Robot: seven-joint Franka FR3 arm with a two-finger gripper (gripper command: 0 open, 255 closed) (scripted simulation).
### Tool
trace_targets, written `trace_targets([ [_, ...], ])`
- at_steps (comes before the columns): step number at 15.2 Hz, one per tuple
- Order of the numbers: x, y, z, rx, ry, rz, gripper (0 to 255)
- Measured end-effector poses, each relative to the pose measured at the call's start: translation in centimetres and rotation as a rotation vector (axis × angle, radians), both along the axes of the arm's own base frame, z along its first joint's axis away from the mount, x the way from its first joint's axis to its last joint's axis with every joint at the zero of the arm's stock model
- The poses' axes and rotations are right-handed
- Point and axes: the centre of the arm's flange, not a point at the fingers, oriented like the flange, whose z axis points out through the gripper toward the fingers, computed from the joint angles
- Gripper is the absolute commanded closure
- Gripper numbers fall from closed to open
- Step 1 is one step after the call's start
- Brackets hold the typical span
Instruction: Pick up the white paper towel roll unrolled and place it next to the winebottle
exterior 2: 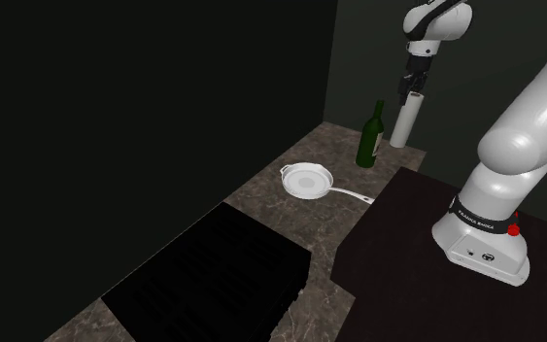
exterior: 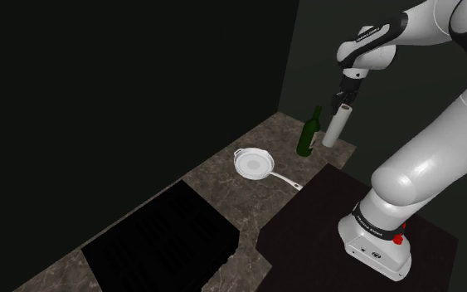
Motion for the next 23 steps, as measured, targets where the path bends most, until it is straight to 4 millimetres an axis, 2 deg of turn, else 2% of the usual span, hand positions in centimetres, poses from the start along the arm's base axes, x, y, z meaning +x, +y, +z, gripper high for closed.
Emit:
trace_targets([
  [23,-0.1,-0.1,-12.1,0.000,0.000,0.000,255],
])
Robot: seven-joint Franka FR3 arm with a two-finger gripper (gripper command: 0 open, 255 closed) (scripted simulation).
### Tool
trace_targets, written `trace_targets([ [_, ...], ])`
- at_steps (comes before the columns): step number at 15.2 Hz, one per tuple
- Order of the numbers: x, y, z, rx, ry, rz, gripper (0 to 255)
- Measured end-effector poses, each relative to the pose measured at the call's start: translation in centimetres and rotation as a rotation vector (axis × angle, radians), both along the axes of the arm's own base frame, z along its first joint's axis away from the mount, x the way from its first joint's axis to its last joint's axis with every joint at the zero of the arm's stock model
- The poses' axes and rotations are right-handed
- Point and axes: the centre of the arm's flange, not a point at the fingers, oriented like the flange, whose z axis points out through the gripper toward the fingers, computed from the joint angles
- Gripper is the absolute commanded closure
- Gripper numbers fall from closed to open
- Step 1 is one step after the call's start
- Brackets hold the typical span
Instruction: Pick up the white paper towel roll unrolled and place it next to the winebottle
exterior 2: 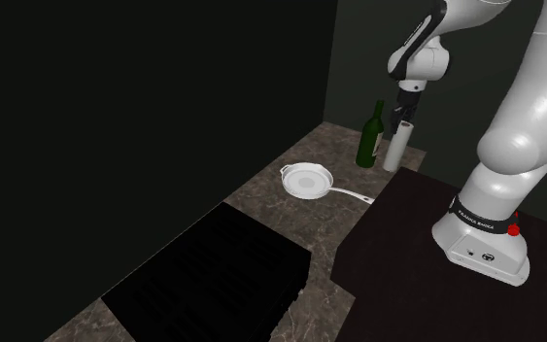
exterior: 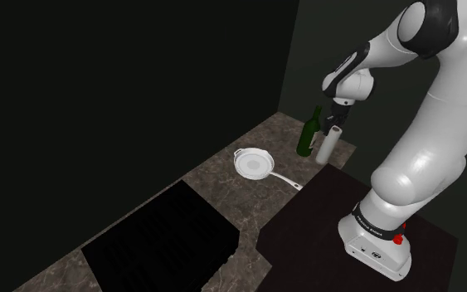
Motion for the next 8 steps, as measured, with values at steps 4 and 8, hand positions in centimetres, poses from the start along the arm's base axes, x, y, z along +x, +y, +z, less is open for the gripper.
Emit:
trace_targets([
  [4,0.1,-0.1,-2.0,0.000,0.000,0.000,255],
  [8,0.1,-0.2,-4.1,0.000,0.000,0.000,255],
])
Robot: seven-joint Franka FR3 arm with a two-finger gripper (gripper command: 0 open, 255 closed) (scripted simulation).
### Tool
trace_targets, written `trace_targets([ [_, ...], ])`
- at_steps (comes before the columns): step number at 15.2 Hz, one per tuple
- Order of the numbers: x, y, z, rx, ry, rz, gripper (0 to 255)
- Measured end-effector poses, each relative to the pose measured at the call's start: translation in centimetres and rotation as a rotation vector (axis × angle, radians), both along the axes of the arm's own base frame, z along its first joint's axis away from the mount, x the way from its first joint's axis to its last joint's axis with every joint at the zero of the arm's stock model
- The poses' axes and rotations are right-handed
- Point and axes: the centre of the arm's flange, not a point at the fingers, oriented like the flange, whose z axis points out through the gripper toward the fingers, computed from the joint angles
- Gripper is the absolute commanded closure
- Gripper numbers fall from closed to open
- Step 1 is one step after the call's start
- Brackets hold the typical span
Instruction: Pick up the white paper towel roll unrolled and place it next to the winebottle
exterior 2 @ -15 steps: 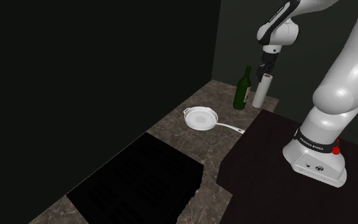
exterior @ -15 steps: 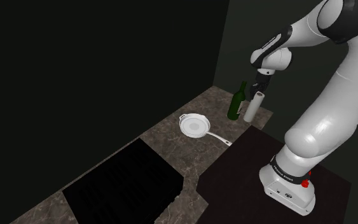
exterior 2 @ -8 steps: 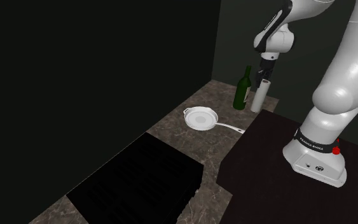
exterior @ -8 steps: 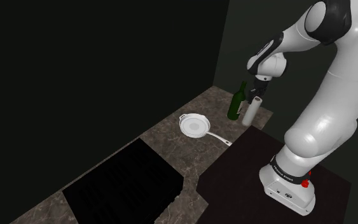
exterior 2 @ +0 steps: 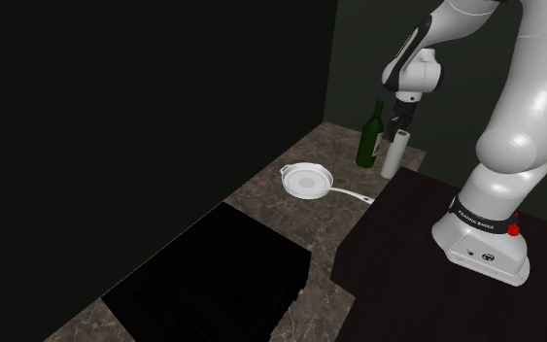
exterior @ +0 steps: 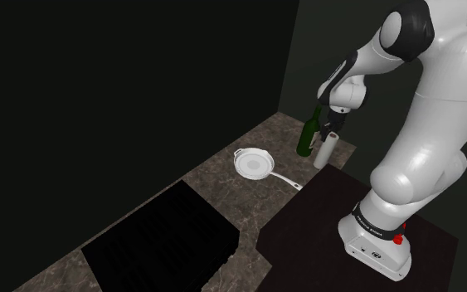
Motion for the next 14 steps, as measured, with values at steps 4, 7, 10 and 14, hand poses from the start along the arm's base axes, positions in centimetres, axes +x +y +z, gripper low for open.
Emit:
trace_targets([
  [4,-0.1,0.1,-1.5,0.000,0.000,0.000,255],
  [7,-0.1,0.1,-1.7,0.000,0.000,0.000,255],
  [10,-0.1,0.1,-1.7,0.000,0.000,0.000,0],
  [14,-0.1,0.1,-1.7,0.000,0.000,0.000,0],
])
